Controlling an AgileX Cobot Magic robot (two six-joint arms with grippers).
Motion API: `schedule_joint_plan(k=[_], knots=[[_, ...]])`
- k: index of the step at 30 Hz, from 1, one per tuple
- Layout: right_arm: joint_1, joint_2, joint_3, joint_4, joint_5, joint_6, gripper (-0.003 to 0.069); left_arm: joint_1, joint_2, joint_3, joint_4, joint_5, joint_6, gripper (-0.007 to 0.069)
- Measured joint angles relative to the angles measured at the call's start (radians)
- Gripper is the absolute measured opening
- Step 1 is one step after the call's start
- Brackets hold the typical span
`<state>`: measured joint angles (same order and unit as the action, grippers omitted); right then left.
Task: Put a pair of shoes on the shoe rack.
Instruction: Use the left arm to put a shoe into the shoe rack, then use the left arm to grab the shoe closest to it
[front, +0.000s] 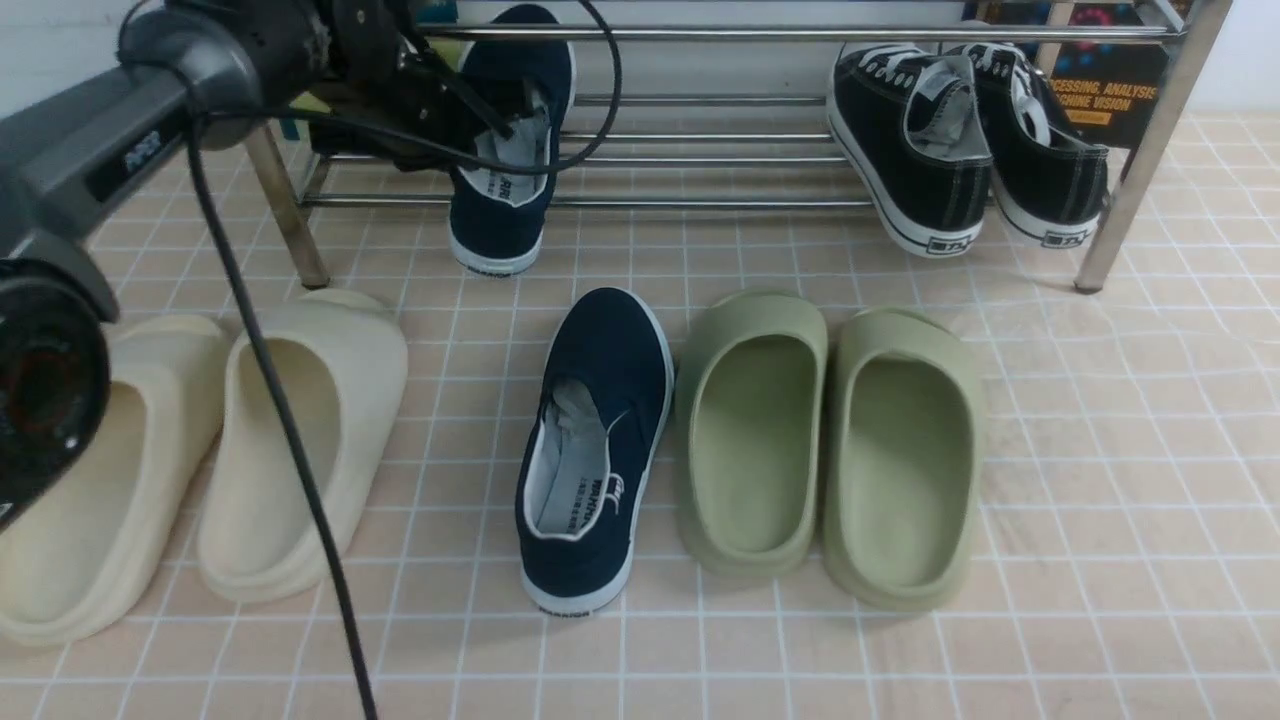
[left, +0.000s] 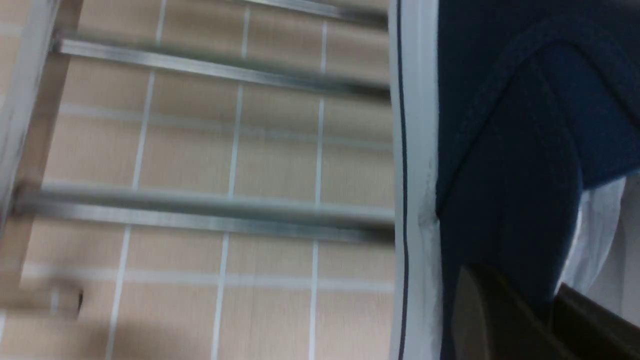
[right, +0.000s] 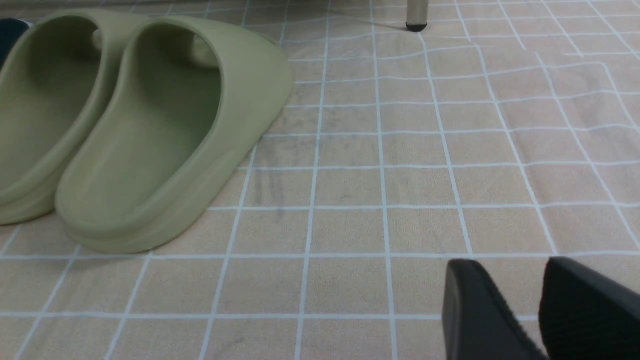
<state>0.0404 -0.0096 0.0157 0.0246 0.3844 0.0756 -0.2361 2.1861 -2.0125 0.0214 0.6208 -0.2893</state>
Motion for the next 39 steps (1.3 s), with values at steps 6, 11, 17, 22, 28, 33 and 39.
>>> schedule_joint_plan(k=[6,11,17,22,28,33,39], knots=[[0.0,0.0,0.0,0.0,0.0,0.0,0.0239,0.004,0.082,-0.083,0.071,-0.001,-0.066,0.0084],[0.0,0.0,0.0,0.0,0.0,0.0,0.0239,0.004,0.081,-0.098,0.098,-0.037,-0.096,0.0254],[0.0,0.0,0.0,0.0,0.0,0.0,0.0239,-0.023,-0.032,-0.105,0.11,0.168,-0.025,0.0423],[0.0,0.0,0.0,0.0,0.0,0.0,0.0239,-0.081,-0.167,-0.097,0.108,0.452,0.132,0.045],[0.0,0.0,0.0,0.0,0.0,0.0,0.0239,-0.165,-0.207,0.106,0.08,0.6,0.197,0.044],[0.0,0.0,0.0,0.0,0.0,0.0,0.0239,-0.219,-0.208,0.324,0.063,0.551,0.2,0.043],[0.0,0.0,0.0,0.0,0.0,0.0,0.0239,-0.273,-0.223,0.493,0.036,0.371,0.167,0.0415]])
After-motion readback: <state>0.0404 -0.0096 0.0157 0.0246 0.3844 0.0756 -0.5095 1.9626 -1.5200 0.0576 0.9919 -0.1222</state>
